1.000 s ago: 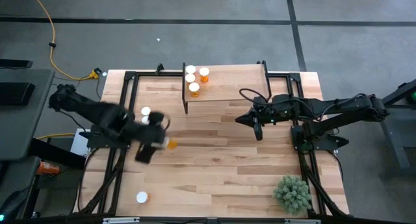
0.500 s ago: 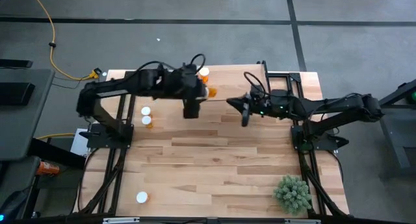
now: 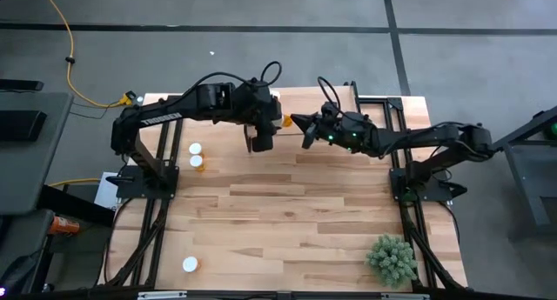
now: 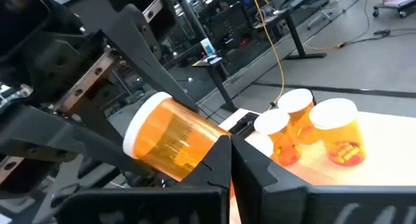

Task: Pick and place medicine bottles onto shelf by color
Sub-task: Put the orange pill bottle on the shelf aligned with the other orange pill bottle

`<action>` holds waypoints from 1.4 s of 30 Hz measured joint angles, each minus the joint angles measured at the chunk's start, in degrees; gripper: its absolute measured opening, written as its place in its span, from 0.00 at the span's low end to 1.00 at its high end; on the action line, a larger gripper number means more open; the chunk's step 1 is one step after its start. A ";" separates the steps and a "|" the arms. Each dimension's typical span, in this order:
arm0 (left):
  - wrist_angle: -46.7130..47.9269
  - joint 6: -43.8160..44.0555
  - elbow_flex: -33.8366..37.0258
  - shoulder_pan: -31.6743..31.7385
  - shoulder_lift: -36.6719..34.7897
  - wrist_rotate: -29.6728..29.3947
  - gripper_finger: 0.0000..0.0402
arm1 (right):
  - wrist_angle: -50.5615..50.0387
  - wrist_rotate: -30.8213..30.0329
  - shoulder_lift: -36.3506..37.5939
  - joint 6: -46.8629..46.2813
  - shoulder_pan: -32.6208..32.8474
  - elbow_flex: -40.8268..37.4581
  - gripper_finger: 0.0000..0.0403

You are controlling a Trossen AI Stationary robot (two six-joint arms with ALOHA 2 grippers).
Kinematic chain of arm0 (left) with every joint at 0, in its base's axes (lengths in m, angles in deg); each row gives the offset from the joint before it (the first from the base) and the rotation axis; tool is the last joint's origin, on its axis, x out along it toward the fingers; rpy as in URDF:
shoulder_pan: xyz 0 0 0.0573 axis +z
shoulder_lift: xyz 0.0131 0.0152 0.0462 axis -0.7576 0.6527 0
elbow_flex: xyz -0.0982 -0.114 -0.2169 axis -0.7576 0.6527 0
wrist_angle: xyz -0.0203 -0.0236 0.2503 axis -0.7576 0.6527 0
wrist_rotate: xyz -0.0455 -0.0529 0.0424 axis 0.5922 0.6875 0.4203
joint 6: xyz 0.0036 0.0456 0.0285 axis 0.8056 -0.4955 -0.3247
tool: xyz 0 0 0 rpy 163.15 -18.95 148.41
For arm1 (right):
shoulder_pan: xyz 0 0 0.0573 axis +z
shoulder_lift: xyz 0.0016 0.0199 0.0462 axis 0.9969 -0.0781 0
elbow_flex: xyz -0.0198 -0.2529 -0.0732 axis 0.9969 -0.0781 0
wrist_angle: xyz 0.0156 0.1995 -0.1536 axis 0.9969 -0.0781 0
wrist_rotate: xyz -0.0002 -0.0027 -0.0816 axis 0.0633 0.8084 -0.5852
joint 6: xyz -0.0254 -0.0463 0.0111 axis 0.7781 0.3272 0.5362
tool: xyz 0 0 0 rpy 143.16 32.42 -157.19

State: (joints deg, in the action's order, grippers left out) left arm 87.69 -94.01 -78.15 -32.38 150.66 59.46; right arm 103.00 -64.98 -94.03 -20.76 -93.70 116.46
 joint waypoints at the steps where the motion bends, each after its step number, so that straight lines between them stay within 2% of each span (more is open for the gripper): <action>1: 0.08 0.01 0.00 0.29 0.00 0.16 0.51 | 0.33 0.03 -0.45 -0.50 -0.14 0.00 0.00; 8: -1.97 -0.06 0.57 1.42 0.61 0.36 0.51 | 0.54 -0.10 -3.18 -2.55 -0.18 -0.02 0.00; 16: -3.98 -0.12 0.46 1.54 1.36 -0.41 0.51 | 0.26 0.29 -3.02 -1.11 -1.04 -0.09 0.00; 22: -3.62 0.74 0.48 3.44 1.44 0.14 0.51 | -7.01 0.40 0.75 1.67 -2.43 -0.07 0.00; 24: -3.56 2.89 0.48 4.62 1.33 1.65 0.51 | -10.86 0.21 2.82 3.03 -3.01 -0.11 0.00; 29: -3.62 7.20 0.48 8.16 1.32 10.32 0.51 | -17.38 0.04 7.79 5.77 -3.94 -0.09 0.00; 42: -3.69 10.35 0.57 10.91 3.78 10.85 0.51 | -21.03 -0.16 10.51 6.98 -3.94 -0.09 0.00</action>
State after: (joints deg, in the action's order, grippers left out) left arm 84.00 -83.67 -77.58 -21.47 154.44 70.32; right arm 81.97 -65.14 -83.52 -13.78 -97.64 116.38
